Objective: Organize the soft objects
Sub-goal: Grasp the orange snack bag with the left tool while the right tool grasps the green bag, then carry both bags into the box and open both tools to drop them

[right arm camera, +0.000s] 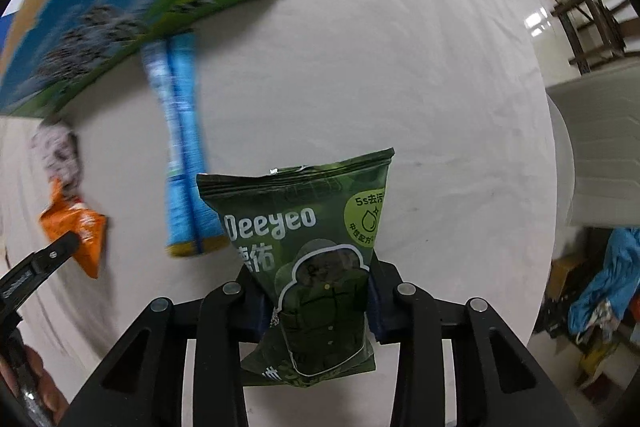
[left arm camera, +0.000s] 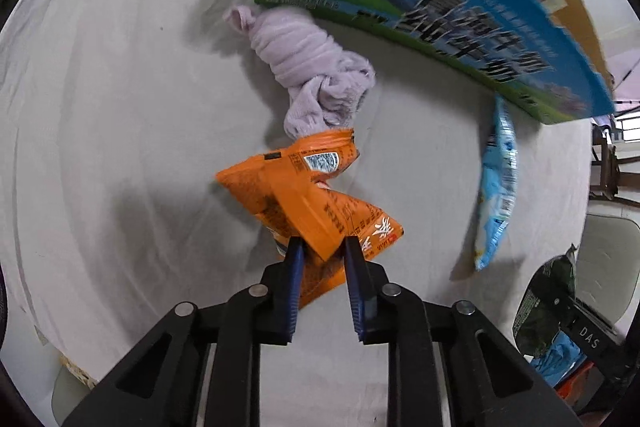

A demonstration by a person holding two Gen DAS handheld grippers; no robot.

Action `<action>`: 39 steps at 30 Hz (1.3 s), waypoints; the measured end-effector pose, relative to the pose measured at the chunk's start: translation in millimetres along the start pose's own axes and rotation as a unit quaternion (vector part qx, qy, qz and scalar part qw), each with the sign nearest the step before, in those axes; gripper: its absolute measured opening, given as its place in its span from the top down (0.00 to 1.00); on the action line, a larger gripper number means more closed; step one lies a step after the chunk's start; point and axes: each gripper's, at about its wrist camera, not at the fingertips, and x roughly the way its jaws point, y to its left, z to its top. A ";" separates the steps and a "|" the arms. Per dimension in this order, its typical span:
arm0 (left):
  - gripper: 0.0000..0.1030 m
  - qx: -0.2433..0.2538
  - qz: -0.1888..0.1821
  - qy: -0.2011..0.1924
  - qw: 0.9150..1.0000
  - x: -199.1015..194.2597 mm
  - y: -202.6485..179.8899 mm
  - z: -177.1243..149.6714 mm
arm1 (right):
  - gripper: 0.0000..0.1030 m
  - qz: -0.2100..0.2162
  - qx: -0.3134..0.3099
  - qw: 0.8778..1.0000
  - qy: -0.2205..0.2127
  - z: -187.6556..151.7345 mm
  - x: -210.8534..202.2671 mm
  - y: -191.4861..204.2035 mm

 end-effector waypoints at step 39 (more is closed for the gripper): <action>0.63 -0.065 -0.041 0.045 0.996 13.1 23.4 -34.1 | 0.63 0.021 -0.058 0.998 -0.013 -27.0 -7.8 39.5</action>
